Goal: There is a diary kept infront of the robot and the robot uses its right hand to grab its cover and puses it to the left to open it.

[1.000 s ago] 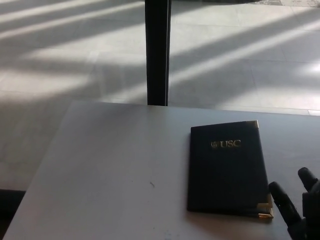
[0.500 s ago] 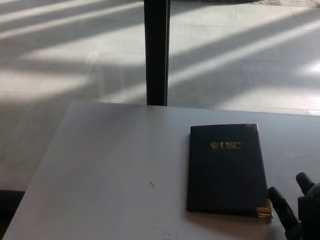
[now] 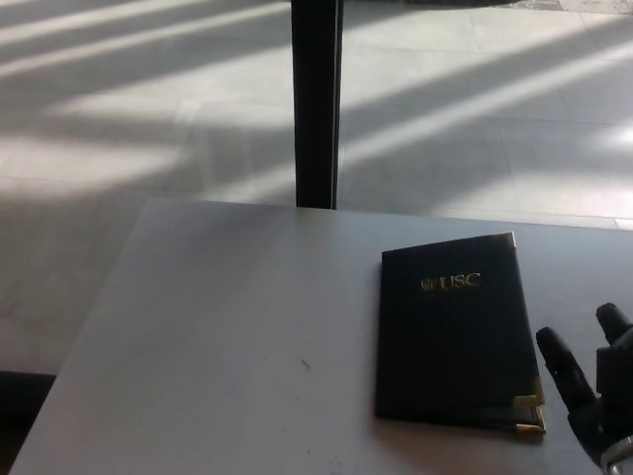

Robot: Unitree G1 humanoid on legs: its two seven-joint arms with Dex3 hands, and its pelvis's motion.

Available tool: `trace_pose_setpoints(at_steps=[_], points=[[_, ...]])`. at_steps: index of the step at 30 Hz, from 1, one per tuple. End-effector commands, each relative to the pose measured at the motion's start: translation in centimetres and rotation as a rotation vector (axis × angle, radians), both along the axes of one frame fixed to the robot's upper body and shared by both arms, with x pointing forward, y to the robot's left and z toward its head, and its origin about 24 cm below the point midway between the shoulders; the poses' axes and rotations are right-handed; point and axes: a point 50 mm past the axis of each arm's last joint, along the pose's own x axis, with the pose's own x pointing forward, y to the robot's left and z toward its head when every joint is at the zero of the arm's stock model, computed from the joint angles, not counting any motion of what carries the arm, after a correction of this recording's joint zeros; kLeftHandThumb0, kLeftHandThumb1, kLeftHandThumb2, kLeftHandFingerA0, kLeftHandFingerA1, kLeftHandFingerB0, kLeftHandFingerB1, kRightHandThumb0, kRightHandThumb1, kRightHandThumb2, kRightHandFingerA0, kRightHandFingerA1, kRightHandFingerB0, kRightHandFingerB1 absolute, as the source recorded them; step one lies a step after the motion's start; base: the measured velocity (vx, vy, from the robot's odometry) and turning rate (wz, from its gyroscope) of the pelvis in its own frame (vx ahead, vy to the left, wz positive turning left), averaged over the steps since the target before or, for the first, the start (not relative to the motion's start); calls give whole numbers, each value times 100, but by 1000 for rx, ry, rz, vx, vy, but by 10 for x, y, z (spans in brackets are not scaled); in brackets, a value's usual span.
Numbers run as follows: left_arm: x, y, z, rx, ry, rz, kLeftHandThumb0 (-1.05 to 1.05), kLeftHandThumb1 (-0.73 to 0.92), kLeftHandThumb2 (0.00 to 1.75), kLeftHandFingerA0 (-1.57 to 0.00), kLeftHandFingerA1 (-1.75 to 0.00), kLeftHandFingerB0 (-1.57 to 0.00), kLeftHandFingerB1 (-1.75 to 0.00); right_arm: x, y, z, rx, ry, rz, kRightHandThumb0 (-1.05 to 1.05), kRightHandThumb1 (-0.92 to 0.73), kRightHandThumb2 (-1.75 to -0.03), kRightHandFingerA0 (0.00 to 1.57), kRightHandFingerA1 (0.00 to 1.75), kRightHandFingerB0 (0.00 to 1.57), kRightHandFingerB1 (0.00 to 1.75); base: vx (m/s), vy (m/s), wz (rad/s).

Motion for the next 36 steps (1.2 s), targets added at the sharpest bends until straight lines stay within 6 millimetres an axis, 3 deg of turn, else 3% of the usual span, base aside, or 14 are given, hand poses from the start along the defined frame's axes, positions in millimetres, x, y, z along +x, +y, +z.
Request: trace_pose_setpoints(at_steps=[1, 3, 7, 8, 10, 11, 15, 16, 17, 22, 31, 33, 35, 36], points=[[-3, 1, 0, 5, -13, 21, -92, 92, 98, -37, -90, -26, -74, 4, -20, 8, 27, 1, -86, -64, -70, -115, 45, 64, 20, 50, 0, 0, 0], [-3, 1, -1, 6, -12, 20, -93, 92, 98, -36, -91, -26, -74, 5, -26, 9, 40, -2, -106, -76, -92, -72, 46, 50, 37, 43, 0, 0, 0], [-5, 1, -1, -1, -10, 33, -81, 89, 127, -39, -83, -28, -70, 5, -31, 6, 57, 8, -127, -78, -91, -72, 46, 55, 35, 45, 0, 0, 0], [-6, 1, -2, -2, -10, 33, -93, 92, 99, -36, -89, -28, -73, 5, -33, 4, 58, 14, -133, -74, -75, -108, 43, 62, 35, 56, 0, 0, 0], [-6, 0, -2, -5, -16, 39, -93, 92, 99, -36, -89, -28, -73, 5, -34, 3, 53, 19, -136, -74, -75, -108, 43, 62, 35, 56, 0, 0, 0], [-6, 0, -2, 1, -22, 33, -83, 89, 125, -39, -85, -30, -72, 4, -35, 0, 52, 26, -138, -74, -92, -72, 46, 54, 37, 45, 0, 0, 0], [-4, 1, -1, -3, -37, 28, -91, 92, 97, -36, -88, -25, -70, 4, -35, -1, 51, 22, -137, -74, -92, -70, 44, 55, 37, 46, 0, 0, 0], [-2, 1, 0, 4, -28, 20, -89, 92, 98, -36, -89, -27, -72, 3, -34, -4, 48, 29, -130, -66, -74, -116, 44, 66, 18, 50, 0, 0, 0], [-2, 1, 0, 5, -25, 20, -90, 92, 98, -37, -88, -26, -71, 2, -31, -8, 46, 39, -121, -76, -92, -70, 43, 53, 35, 45, 0, 0, 0], [1, -1, 2, 8, -18, 18, -94, 92, 104, -35, -87, -24, -69, 1, -18, -21, 67, 66, -91, -78, -92, -69, 45, 55, 37, 47, 0, 0, 0], [0, 1, 2, 7, -12, 26, -92, 92, 100, -36, -89, -27, -74, -2, 5, -33, 63, 79, -24, -76, -92, -72, 38, 51, 31, 42, 0, 0, 0], [0, 1, 1, 2, -8, 29, -82, 90, 127, -43, -86, -29, -71, -2, 5, -36, 58, 92, -25, -77, -92, -71, 40, 52, 32, 43, 0, 0, 0], [0, 2, 2, 4, -7, 30, -92, 92, 102, -40, -90, -27, -72, -2, 8, -39, 67, 104, -27, -78, -92, -70, 41, 52, 34, 43, 0, 0, 0], [0, 2, 1, 7, -7, 25, -91, 92, 101, -39, -89, -27, -71, -2, 8, -41, 68, 110, -29, -66, -70, -115, 41, 65, 16, 49, 0, 0, 0]])
